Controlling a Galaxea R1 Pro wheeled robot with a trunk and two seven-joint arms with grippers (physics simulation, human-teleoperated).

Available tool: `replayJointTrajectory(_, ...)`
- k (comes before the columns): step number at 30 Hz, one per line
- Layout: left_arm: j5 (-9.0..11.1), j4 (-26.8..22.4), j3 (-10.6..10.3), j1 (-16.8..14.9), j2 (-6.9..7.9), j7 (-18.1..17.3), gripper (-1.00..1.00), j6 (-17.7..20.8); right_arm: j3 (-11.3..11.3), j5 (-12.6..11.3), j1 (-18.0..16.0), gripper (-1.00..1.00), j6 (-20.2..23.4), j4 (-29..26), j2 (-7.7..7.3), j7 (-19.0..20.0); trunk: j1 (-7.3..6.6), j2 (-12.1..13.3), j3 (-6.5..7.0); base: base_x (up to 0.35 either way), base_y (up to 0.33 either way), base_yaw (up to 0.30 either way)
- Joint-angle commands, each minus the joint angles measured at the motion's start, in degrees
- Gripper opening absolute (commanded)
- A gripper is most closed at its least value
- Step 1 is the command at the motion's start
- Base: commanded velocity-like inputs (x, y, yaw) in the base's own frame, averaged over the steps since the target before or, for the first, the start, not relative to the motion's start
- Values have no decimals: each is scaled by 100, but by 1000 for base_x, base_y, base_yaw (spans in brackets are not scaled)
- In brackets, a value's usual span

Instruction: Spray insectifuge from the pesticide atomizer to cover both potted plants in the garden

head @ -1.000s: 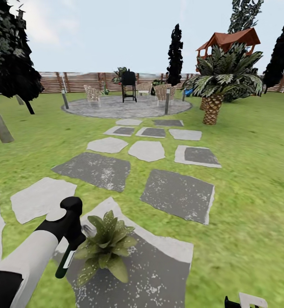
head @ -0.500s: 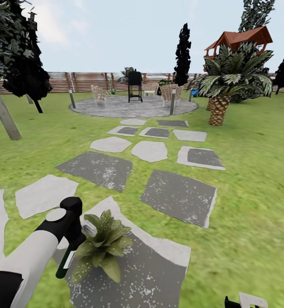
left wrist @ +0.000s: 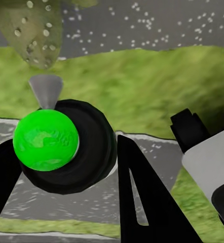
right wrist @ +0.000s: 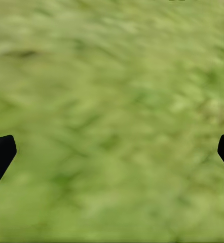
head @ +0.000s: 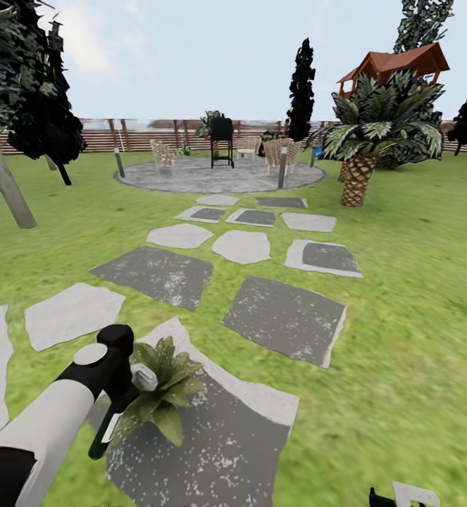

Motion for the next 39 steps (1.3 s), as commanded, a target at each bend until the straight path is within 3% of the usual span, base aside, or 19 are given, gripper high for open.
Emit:
replayJointTrajectory(1, -33, -4, -25, 8, 21, -58, -100, 61, -40, 63, -7, 100, -28, 13, 4, -21, -1, -2, -5, -7, -5, 216)
replayJointTrajectory(11, -54, 74, -21, 152, 227, -58, -100, 91, -40, 57, -7, 100, -28, 8, 0, -21, -1, -2, -5, -1, -1, 213)
replayJointTrajectory(20, 56, 87, 27, 364, 133, -58, -100, 129, -40, 65, -7, 100, -29, 7, -12, -19, -1, -2, -5, 1, -3, 4)
replayJointTrajectory(29, 65, 82, 45, 425, 152, -58, -100, 143, -40, 65, -7, 100, -28, 14, 2, -20, -1, -2, -5, 50, -237, 12)
replayJointTrajectory(39, 72, 87, 96, 448, 192, -58, -100, 152, -40, 65, -7, 100, -28, 15, 7, -21, -1, -2, -5, -105, -262, 255)
